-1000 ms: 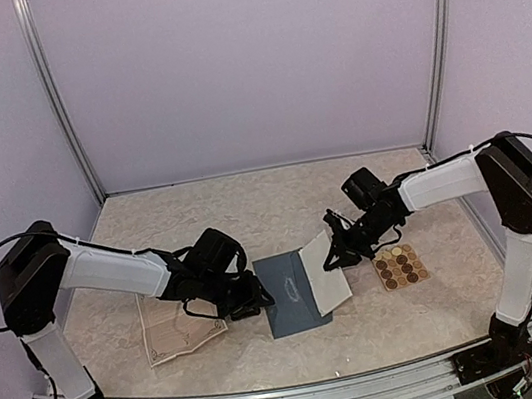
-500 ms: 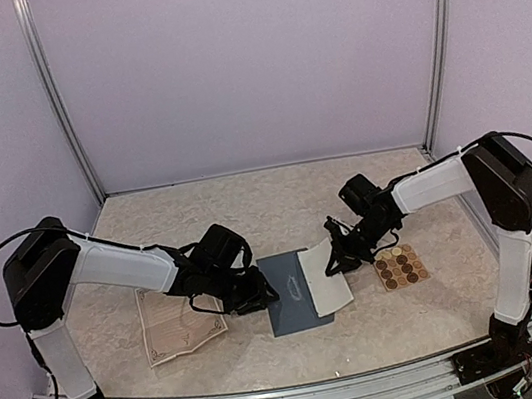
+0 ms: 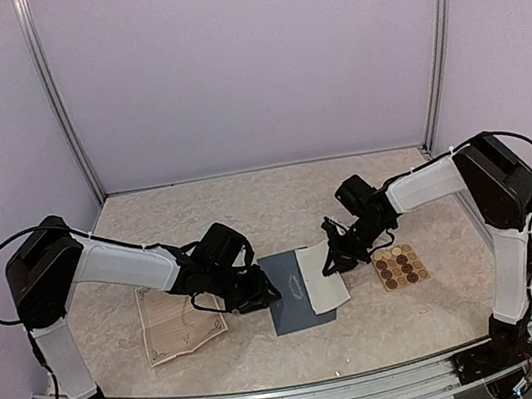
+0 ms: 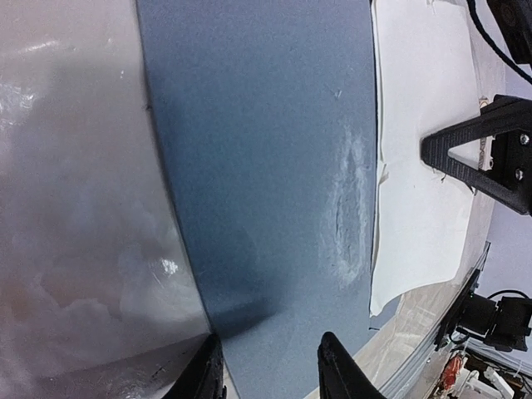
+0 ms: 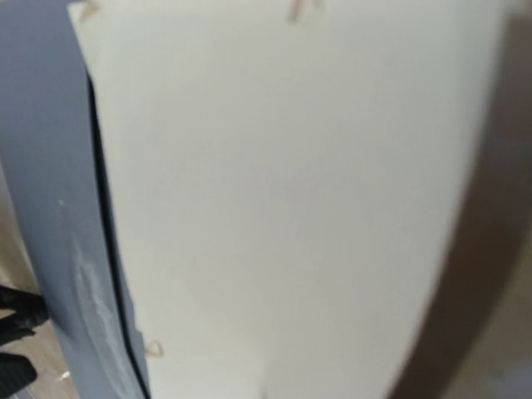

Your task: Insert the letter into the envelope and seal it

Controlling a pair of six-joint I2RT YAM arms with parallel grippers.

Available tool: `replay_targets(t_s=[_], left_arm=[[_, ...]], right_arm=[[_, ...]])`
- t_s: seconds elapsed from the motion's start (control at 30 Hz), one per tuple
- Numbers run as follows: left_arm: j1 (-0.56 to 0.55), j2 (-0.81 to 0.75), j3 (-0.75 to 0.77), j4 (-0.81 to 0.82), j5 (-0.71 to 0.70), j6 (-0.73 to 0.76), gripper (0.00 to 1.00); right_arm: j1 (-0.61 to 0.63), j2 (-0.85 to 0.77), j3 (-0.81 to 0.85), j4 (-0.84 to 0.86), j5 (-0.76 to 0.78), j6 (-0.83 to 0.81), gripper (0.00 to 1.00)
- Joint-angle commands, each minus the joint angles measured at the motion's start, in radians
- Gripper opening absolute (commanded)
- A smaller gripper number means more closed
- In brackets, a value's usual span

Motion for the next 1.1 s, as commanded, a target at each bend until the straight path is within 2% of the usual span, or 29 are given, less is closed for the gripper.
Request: replay_targets(t_s=[0.0,0.17,0.3,0.43,0.5,0.57,0.7,0.87,1.07], left_arm=[[0.005,0.046,0.0,-0.049,-0.031,0.019,0.36],[0.017,-0.013,0.001,-0.081,-0.108,0.025,0.39],[0.036,-0.136,0.025,-0.148,-0.219,0.058,0.51],[0.049,-0.26,0.104,-0.213,-0.299,0.137,0.66],[0.056,-0.314,0.148,-0.218,-0.281,0.191,0.73],[0.059,-0.353,0.196,-0.21,-0.209,0.262,0.79],[0.055,-0.371,0.293,-0.218,-0.059,0.371,0.84],[0.051,-0.367,0.381,-0.282,0.014,0.453,0.9],[0.023,-0.338,0.458,-0.353,0.064,0.507,0.93]], right_arm=[[0.01,0.009,0.024,-0.006,0.001,0.005,0.0],[-0.002,-0.074,0.033,-0.041,0.058,0.002,0.0],[-0.032,-0.192,0.039,-0.072,0.094,-0.016,0.0],[-0.05,-0.256,0.101,-0.16,0.079,-0.106,0.0],[-0.049,-0.273,0.15,-0.209,0.034,-0.172,0.0],[-0.049,-0.277,0.201,-0.254,-0.084,-0.259,0.0],[-0.025,-0.282,0.337,-0.406,-0.278,-0.419,0.0],[0.021,-0.266,0.468,-0.589,-0.379,-0.544,0.0],[0.074,-0.252,0.545,-0.665,-0.456,-0.594,0.0]])
